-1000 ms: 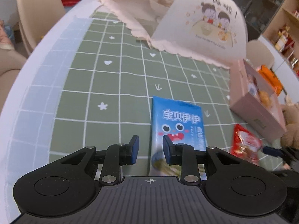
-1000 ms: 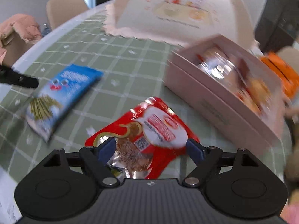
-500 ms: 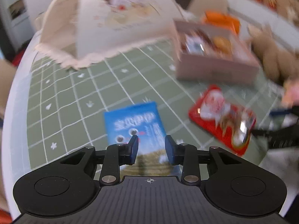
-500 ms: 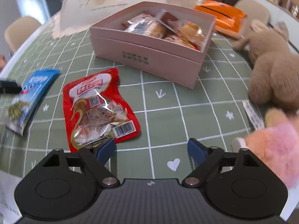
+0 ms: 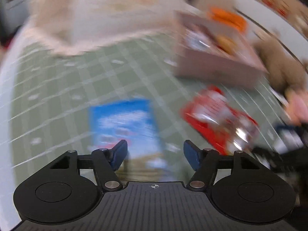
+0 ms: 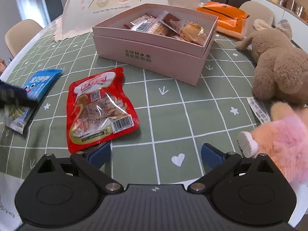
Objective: Organize snacks
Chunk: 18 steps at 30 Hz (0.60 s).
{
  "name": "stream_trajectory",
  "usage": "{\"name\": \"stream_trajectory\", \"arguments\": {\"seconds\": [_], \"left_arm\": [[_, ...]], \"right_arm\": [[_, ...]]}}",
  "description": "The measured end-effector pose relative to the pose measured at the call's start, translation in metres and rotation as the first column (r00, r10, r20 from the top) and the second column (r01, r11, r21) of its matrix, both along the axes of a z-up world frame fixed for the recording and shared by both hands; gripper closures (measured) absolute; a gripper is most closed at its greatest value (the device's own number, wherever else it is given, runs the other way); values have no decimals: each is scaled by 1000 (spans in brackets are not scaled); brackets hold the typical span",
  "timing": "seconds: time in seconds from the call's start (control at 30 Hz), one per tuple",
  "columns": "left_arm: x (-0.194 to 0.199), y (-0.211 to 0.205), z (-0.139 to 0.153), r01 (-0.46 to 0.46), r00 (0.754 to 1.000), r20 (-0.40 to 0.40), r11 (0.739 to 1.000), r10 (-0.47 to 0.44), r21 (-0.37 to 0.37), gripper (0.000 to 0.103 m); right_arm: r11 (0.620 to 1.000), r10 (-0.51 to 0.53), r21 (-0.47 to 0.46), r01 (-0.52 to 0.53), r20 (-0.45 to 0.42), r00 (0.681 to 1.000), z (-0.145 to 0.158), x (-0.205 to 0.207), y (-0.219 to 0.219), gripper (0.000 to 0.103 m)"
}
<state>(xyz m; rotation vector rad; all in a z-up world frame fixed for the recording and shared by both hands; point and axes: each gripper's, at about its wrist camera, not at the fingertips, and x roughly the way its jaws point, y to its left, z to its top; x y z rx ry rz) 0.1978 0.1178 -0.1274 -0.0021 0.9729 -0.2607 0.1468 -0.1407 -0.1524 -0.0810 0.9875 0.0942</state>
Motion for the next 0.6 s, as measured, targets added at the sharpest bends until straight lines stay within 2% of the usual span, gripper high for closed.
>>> {"name": "stream_trajectory", "arguments": {"seconds": [0.1, 0.17, 0.33, 0.43, 0.53, 0.6], "left_arm": [[10, 29, -8, -141, 989, -52, 990, 140, -20, 34], [15, 32, -16, -154, 985, -90, 988, 151, -33, 34], [19, 15, -22, -93, 993, -77, 995, 91, -26, 23], [24, -1, -26, -46, 996, -72, 999, 48, 19, 9], [23, -19, -30, -4, 998, -59, 994, 10, 110, 7], [20, -18, -29, -4, 999, -52, 995, 10, 102, 10]], "right_arm": [[1000, 4, -1, -4, 17, 1000, -1, -3, 0, 0], [1000, 7, 0, -7, 22, 1000, -1, -3, 1, 0], [1000, 13, 3, -13, 46, 999, -2, -5, 2, 0], [1000, 9, 5, -9, 67, 998, -3, -7, 3, 0], [1000, 5, 6, -6, 82, 997, -4, -10, 3, 0], [1000, 0, 7, -1, 87, 996, -4, -11, 4, 0]]}}
